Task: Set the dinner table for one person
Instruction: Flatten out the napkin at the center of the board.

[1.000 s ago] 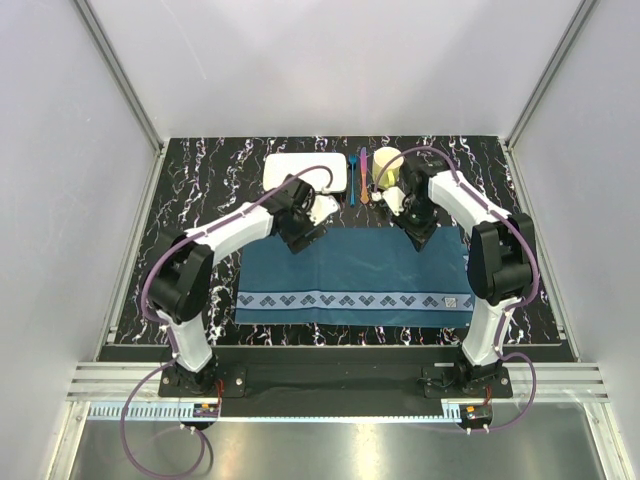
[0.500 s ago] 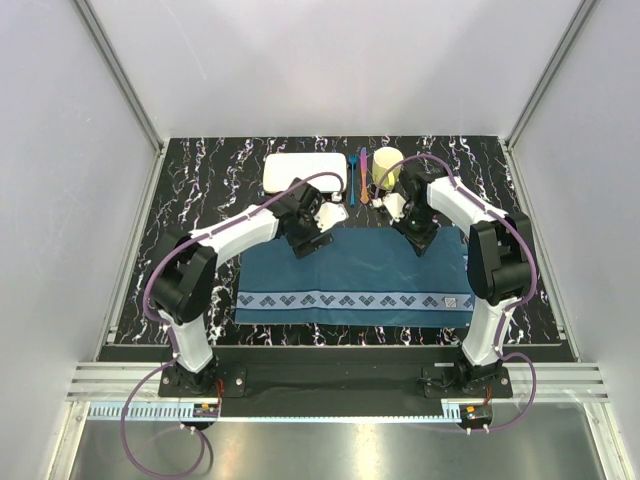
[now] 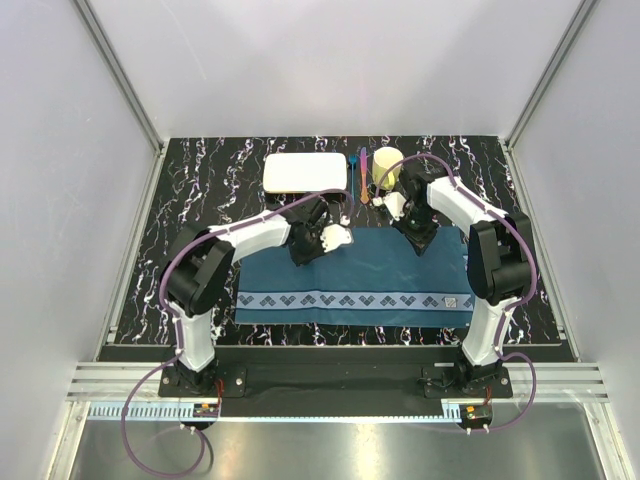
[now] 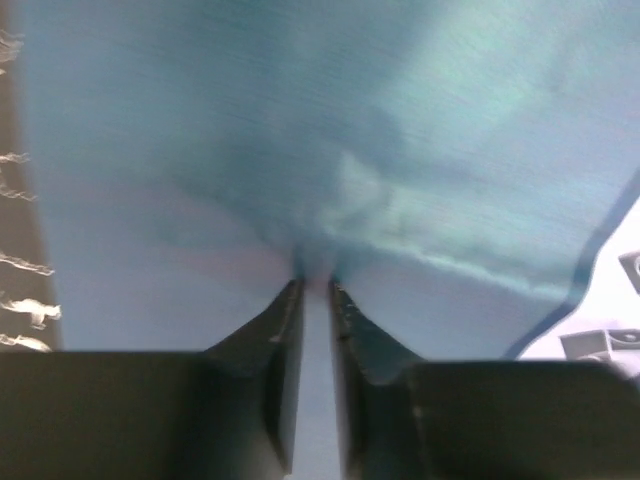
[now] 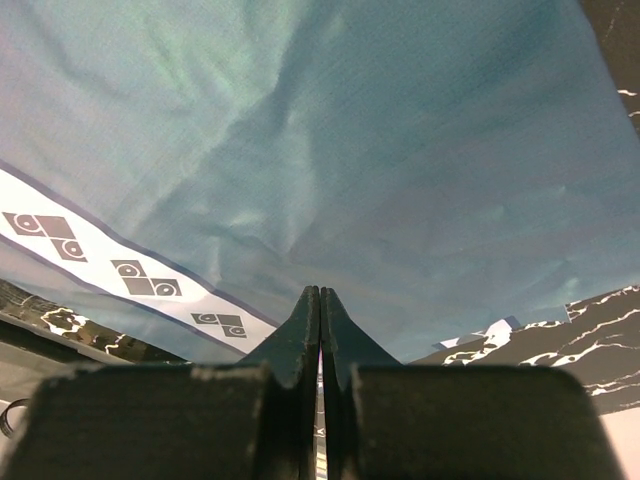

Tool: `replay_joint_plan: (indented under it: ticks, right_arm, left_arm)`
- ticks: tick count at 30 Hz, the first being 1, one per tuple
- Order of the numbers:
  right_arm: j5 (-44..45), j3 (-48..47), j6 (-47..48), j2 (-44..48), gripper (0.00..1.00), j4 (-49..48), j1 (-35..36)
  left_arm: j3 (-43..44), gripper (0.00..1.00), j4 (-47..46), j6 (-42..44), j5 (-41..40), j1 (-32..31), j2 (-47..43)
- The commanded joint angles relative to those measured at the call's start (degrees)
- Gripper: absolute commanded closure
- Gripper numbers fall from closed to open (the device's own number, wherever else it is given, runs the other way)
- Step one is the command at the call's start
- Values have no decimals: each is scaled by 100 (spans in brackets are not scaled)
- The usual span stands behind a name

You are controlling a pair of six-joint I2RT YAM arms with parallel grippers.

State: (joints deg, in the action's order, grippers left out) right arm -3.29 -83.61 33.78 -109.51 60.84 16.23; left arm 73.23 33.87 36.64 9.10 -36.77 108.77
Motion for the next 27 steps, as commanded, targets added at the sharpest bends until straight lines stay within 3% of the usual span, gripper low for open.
replay_joint_plan:
  ticks: [1,14,27]
  right_arm:
    - [109,-32,-12,62,100,-55,-6]
    - [-23,73,-144,-8,100,-169,-6]
    - [-40,29,-161,-88,100,-169,-6]
  left_arm:
    - [244,100,321,255,346,-40,-14]
    - [877,100,1306,440,900,-93,-436]
    - [631,100,1447,519,1243,-322,-41]
